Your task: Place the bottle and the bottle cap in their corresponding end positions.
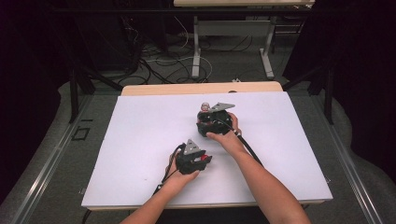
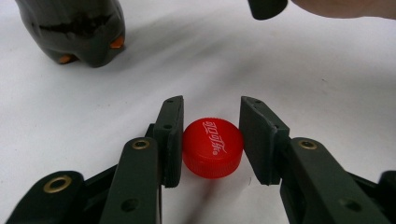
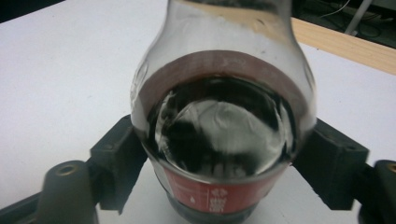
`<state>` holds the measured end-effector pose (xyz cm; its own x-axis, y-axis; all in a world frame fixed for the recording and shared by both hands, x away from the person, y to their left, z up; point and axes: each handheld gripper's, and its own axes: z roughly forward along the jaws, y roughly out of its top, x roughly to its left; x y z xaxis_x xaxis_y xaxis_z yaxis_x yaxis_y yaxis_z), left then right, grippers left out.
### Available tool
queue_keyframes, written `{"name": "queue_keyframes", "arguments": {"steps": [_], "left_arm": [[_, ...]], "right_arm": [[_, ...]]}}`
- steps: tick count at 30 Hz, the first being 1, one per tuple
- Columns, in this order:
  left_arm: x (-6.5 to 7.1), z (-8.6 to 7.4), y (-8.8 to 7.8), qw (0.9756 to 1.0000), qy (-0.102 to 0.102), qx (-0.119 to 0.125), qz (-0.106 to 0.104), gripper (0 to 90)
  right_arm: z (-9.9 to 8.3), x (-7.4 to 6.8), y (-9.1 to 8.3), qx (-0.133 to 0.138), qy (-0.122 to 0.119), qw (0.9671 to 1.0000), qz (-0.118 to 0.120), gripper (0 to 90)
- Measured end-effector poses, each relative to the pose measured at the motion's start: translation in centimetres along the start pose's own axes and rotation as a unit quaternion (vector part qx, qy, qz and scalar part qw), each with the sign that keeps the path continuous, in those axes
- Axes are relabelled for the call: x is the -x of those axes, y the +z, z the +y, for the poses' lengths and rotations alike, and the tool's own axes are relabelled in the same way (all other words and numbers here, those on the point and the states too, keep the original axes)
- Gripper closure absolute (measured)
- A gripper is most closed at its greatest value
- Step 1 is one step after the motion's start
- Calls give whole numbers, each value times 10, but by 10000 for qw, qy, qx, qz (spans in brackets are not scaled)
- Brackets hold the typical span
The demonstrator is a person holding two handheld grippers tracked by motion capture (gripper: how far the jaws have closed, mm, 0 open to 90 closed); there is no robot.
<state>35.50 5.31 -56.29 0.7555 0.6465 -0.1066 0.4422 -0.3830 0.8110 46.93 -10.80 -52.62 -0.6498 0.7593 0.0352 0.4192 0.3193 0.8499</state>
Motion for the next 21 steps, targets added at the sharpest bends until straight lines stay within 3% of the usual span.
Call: {"name": "queue_keyframes", "arguments": {"steps": [5, 9, 11, 15, 17, 21], "left_arm": [[-5, 1, -8, 9999, -109, -26, 11, 462], [-12, 4, -24, 9996, -155, 143, 167, 357], [-20, 4, -35, 9991, -260, 277, 167, 313], [-38, 5, -58, 9977, -402, 491, 246, 283], [-47, 5, -70, 9966, -394, 630, 365, 279], [-63, 3, -91, 9934, -566, 820, 562, 273]], "right_arm": [[-8, 0, -9, 94, 58, 9999, 33, 168], [-15, 4, -27, 248, 354, 9991, 38, 157], [-19, 5, -38, 377, 503, 9980, -109, 157], [-25, 9, -62, 562, 537, 9965, -318, 129], [-27, 12, -73, 630, 591, 9956, -363, 52], [-36, 14, -91, 537, 553, 9962, -416, 0]]}}
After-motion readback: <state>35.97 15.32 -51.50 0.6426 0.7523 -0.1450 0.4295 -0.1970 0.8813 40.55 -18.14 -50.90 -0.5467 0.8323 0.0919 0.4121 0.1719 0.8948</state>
